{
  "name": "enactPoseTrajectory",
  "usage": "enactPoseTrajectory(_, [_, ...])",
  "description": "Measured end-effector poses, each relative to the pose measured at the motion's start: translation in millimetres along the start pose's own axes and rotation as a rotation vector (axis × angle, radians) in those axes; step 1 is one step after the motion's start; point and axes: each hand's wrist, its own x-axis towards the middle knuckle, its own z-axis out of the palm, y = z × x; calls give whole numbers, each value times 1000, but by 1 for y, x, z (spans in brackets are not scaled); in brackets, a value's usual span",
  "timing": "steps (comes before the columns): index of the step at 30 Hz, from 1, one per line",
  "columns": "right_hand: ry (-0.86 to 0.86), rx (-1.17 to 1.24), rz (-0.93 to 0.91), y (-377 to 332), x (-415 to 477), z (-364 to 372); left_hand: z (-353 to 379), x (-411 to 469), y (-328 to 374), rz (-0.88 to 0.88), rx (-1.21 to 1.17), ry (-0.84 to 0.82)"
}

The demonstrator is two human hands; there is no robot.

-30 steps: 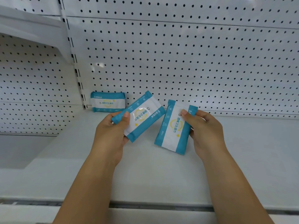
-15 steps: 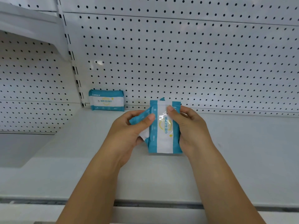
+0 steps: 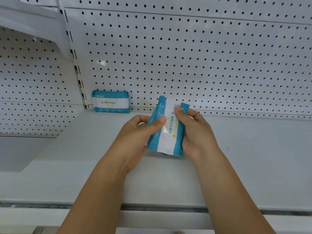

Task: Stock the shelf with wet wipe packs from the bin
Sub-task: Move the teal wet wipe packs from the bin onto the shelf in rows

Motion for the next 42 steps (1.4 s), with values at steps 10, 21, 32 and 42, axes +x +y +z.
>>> enactPoseTrajectory(10, [-155,-464,-95,5,-1,-4,-22,3,0,80,-14,143])
enactPoseTrajectory(21, [-296,-788,-273,21,-21,27,-61,-6,12,228,41,162])
enactPoseTrajectory(32, [-457,-1431,-526,37,37,91,-135,1,-1,70,1099,652])
enactPoseTrajectory(42, [-496,-1610,-745,69,100,137,-144,8,-9,-63,1379,653])
